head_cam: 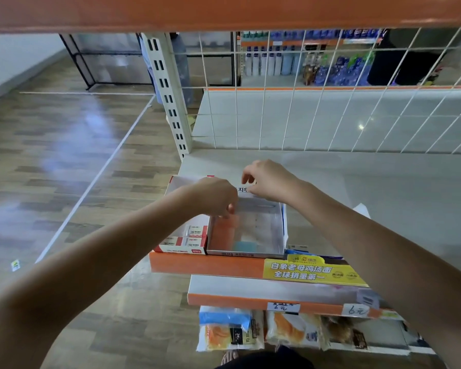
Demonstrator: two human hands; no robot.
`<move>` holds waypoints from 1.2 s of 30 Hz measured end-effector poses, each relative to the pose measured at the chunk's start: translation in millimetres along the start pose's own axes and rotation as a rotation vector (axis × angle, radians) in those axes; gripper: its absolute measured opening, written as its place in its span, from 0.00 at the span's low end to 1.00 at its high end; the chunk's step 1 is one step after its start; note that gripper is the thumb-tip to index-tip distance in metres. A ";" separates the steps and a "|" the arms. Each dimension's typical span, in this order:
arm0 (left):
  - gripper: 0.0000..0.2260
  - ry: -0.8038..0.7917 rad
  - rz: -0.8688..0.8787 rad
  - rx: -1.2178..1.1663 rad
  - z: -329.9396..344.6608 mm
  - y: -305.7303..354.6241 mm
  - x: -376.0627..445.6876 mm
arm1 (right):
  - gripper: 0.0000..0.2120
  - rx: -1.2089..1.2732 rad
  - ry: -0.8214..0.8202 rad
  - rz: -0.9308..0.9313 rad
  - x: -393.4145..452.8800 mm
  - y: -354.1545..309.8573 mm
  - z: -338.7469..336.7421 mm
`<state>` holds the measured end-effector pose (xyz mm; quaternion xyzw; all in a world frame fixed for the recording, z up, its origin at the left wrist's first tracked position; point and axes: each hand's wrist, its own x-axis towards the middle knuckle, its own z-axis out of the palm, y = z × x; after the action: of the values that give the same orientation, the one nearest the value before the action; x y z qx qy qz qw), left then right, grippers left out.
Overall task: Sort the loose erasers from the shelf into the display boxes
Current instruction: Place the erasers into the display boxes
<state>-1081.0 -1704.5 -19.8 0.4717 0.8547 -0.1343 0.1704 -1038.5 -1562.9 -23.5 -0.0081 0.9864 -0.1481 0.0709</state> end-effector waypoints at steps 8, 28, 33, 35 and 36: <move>0.12 0.016 0.018 0.043 0.7 0.1 -7.4 | 0.14 -0.047 -0.042 -0.022 4.5 1.0 5.8; 0.17 0.052 0.040 0.098 1.4 5.7 -15.1 | 0.13 -0.096 -0.042 -0.039 7.1 3.0 8.3; 0.14 0.116 0.102 0.117 -35.2 5.6 -7.4 | 0.11 -0.122 -0.046 -0.089 -3.6 2.5 -7.5; 0.11 0.171 0.133 0.157 -53.3 9.9 5.8 | 0.11 -0.110 0.048 -0.051 -16.2 12.2 -25.4; 0.11 0.198 0.139 0.191 -62.0 14.3 14.2 | 0.12 -0.123 0.092 -0.012 -24.3 20.1 -34.7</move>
<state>-1086.1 -1662.1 29.5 0.5547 0.8159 -0.1555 0.0485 -1019.3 -1532.8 6.7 -0.0117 0.9958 -0.0878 0.0241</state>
